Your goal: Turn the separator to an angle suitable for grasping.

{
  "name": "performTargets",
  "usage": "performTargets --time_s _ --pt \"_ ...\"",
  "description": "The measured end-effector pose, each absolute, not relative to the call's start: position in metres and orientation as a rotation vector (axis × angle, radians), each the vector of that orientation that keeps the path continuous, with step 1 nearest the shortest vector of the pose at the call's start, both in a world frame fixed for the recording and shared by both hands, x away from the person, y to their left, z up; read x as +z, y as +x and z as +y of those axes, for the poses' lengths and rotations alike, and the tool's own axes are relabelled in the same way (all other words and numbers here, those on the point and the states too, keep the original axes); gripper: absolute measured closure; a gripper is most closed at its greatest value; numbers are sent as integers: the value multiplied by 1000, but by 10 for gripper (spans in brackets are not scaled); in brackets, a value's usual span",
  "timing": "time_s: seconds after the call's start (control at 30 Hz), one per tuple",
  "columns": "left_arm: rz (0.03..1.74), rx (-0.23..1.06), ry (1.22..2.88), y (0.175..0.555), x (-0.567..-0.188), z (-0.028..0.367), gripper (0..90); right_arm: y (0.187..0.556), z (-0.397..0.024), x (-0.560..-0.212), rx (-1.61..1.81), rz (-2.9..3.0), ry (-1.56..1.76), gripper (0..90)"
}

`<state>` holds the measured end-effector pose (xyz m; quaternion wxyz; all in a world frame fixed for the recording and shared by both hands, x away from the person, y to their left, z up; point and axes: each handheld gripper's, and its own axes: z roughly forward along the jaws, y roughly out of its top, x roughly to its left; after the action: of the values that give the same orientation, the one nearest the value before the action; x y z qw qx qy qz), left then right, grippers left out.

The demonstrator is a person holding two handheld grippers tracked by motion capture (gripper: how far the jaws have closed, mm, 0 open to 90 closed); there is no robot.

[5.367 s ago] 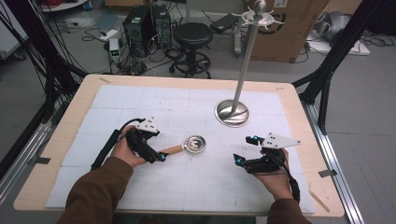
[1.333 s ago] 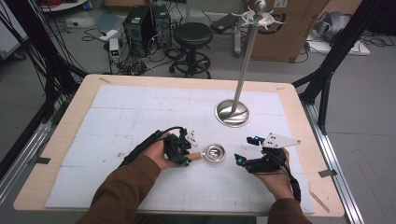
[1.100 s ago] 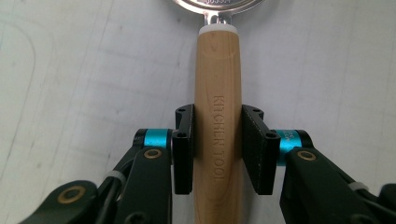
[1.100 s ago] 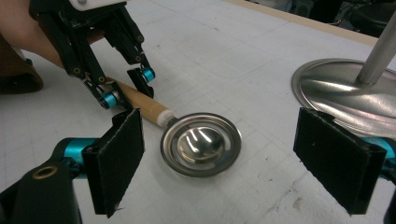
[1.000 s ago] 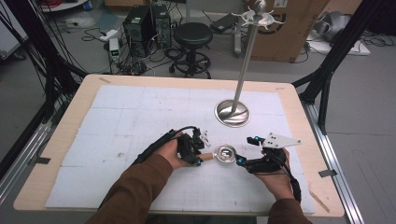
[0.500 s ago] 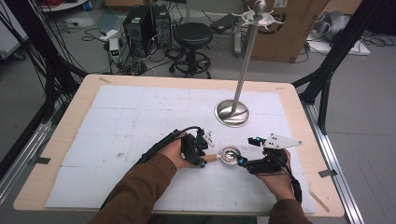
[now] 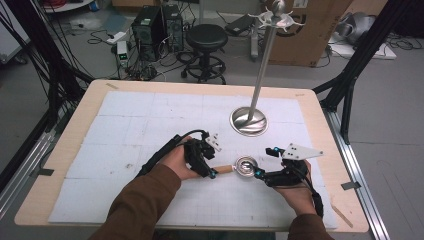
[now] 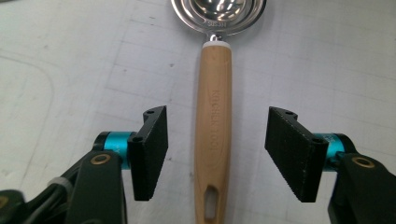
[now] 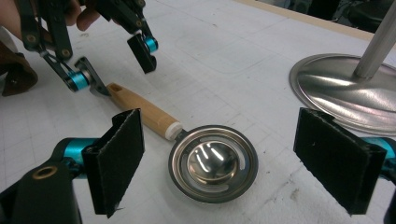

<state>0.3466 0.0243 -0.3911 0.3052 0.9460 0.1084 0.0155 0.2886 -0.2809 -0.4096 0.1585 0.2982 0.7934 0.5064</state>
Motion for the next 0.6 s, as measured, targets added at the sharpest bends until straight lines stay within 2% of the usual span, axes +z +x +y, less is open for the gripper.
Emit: performTargets --time_s 0.37,0.6 --pt "384 98 2396 341 -382 86 310 288 -279 -410 1442 2276 851 152" --pt "417 126 2336 336 -380 111 279 289 -278 -411 1437 2279 851 152"
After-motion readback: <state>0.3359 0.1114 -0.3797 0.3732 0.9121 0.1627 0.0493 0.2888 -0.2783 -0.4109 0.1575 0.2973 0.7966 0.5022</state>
